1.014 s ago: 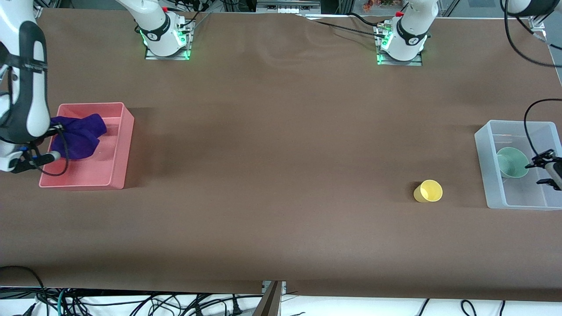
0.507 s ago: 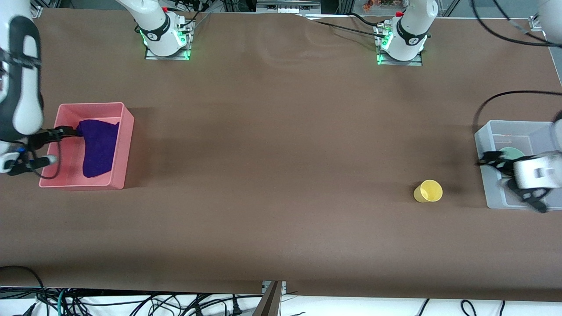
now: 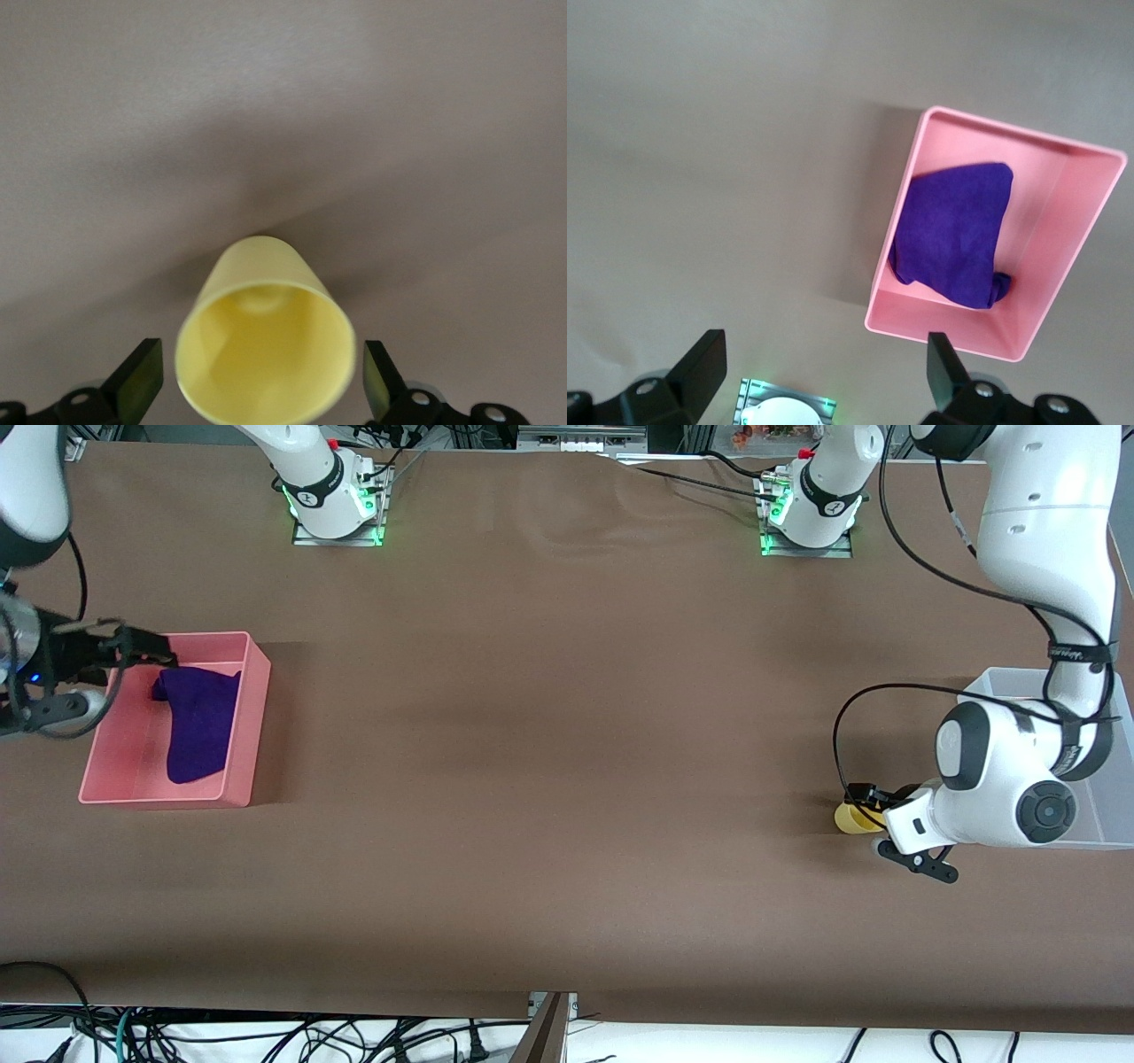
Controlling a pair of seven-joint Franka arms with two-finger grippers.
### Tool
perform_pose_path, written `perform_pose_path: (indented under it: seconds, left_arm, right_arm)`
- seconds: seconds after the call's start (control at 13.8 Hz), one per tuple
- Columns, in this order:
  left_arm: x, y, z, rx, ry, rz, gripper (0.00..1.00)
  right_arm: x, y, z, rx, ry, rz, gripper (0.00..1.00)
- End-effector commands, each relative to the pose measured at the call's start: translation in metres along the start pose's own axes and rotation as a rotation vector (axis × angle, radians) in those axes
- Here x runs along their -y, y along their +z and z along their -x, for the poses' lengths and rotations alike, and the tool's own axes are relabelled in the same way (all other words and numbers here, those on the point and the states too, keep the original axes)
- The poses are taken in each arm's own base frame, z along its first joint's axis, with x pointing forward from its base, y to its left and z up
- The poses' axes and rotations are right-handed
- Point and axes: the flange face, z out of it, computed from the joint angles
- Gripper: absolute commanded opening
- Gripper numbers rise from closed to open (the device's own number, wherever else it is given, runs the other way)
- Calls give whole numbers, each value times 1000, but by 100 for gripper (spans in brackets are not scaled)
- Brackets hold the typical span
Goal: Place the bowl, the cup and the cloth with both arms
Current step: 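Grasp the yellow cup with the left gripper while the right gripper withdraws, then lift the yellow cup with the left gripper and carry it over the clear bin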
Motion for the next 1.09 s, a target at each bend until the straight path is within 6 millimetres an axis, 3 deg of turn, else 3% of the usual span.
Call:
perform_pose_path:
  seconds: [0.0, 0.22, 0.51, 0.8, 0.87, 1.01]
  left_arm:
    - [2, -17, 7, -10, 28, -34, 99]
    - [4, -13, 9, -1, 40, -27, 99]
    - [-7, -19, 12, 26, -14, 52, 100]
    - [-1, -21, 15, 25, 1, 40, 99]
    - [2, -21, 15, 20, 0, 35, 96]
    - [3, -22, 14, 14, -1, 31, 79]
  right_arm:
    - [3, -34, 21, -102, -5, 31, 100]
    - [1, -52, 36, -139, 1, 47, 100]
    - [-3, -51, 39, -133, 77, 25, 100]
    - [-8, -47, 38, -119, 134, 17, 100]
    - [-8, -46, 36, -114, 133, 20, 100]
    - [-8, -42, 32, -105, 130, 23, 100]
